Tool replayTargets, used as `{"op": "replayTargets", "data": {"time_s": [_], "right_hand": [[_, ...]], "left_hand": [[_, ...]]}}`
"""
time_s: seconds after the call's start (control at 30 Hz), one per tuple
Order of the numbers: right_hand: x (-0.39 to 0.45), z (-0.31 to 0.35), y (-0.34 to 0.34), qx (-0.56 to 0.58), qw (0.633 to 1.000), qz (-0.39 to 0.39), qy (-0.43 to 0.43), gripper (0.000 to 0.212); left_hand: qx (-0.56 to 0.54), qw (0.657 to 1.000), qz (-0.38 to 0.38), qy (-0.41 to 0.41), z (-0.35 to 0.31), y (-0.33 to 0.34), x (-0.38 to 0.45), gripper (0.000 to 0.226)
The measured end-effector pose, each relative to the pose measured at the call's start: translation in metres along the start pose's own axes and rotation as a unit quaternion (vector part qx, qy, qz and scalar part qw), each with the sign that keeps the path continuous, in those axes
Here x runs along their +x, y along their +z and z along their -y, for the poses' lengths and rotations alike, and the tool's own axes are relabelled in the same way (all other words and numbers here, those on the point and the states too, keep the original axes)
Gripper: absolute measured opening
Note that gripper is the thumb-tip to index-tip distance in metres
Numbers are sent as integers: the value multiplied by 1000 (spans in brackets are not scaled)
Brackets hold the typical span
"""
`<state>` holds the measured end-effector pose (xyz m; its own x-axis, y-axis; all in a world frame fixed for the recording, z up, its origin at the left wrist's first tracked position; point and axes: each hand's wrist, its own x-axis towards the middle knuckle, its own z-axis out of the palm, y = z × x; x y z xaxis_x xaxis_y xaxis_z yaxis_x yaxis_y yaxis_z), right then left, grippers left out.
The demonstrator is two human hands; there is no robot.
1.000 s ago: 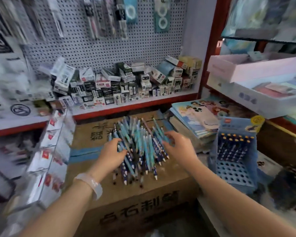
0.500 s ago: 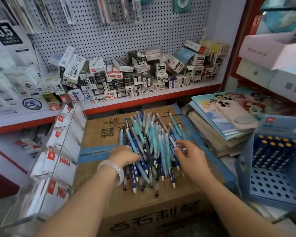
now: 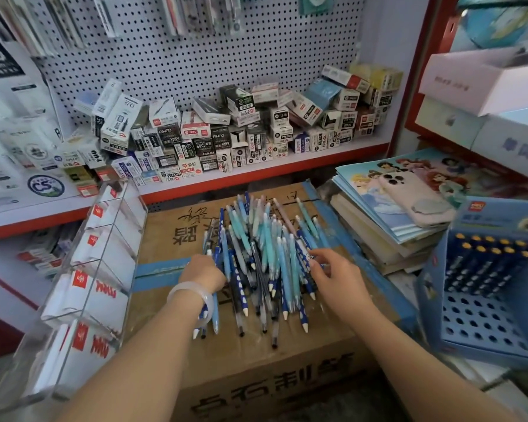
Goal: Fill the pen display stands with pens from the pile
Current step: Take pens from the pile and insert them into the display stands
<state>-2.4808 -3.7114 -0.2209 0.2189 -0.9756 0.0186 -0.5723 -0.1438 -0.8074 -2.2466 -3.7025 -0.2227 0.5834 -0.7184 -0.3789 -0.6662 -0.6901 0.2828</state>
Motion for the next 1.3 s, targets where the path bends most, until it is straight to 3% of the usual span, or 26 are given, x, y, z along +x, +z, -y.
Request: {"op": "replayTargets", "data": {"time_s": [0.3,0.47,0.57,0.7,0.83,0.97,1.17,1.3], "right_hand": [[0,-2,-4,7,1000,-6,7,33],[-4,-1,-4,8,1000,3,15,32],[-9,1,-7,3,1000,6,19,31],[-21,6,-18,7,999,12,31,29],[-33,13,-29,23,999,30,40,26],[-47,35,-55,213,973,28,82,22],[-67,50,-118,302,949,-65,67,23],[-79,44,-167,313,939,-119,80,35]], "left_hand": [[-46,999,-2,-6,17,-15,3,23],[-235,971,19,-39,24,-21,-1,21],[-263,964,15,-40,28,-22,-11,10],[-246,969,-7,-1,30,-29,-31,12],[-249,965,36,74,13,-37,-73,25],[-339,917,140,156,-19,-34,-127,24],[-338,880,220,249,-72,-19,-191,26],[-320,868,252,285,-99,-13,-224,24]]}}
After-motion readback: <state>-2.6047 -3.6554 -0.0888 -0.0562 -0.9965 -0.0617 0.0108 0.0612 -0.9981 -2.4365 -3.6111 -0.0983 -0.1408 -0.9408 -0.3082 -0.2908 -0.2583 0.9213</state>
